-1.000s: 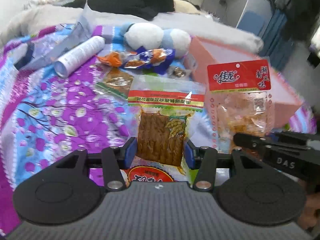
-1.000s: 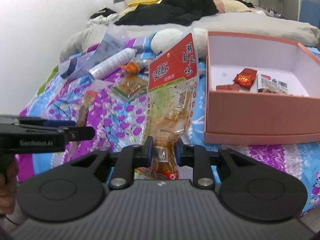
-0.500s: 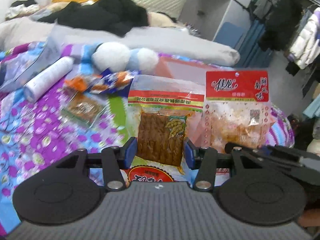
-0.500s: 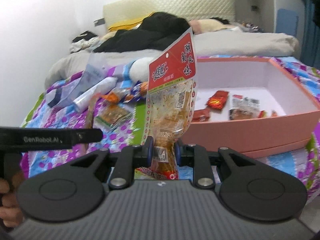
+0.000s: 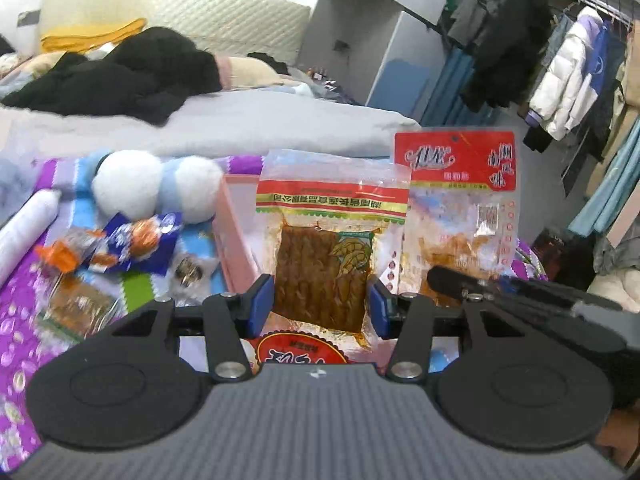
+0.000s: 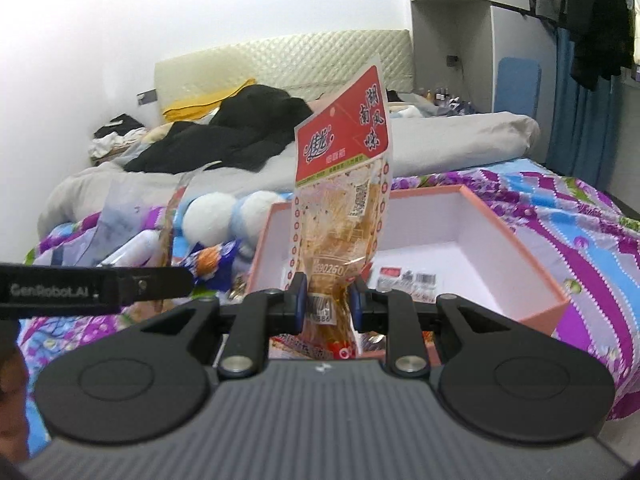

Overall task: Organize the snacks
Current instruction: 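Lift both held packets and carry them over the pink box, then lower both packets into the pink box and open both tools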

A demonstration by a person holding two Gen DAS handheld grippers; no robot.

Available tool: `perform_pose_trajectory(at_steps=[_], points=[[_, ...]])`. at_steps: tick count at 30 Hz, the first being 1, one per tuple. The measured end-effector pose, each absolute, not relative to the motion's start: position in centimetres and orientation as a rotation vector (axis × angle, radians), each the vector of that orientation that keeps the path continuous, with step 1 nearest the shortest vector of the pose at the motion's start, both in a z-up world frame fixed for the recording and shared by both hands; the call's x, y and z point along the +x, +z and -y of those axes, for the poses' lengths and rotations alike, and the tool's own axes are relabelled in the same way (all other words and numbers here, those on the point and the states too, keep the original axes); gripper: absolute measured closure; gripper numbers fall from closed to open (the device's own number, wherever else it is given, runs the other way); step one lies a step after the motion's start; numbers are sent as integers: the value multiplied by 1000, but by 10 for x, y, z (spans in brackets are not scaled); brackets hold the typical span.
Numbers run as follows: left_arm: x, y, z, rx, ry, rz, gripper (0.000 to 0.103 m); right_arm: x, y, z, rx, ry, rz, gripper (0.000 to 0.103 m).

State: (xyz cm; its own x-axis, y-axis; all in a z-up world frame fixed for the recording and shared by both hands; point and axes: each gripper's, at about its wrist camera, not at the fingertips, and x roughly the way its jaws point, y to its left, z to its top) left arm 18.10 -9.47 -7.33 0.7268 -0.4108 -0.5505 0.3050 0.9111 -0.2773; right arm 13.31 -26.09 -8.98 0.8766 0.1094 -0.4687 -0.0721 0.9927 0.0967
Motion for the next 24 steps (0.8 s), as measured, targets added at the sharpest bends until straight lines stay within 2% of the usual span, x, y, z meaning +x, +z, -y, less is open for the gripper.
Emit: perform_pose_trajectory(at_steps=[9,16,24], points=[[243,-62,133,-146,-432,-700,48,177,-79,293,117,55,-469,78],[288,-77,151,-145,-398,-806,48,231,-111,319,132,6,-639,78],[313,-109,164,-127,-346,-911,48,250,-139,331,130,33,-753,78]])
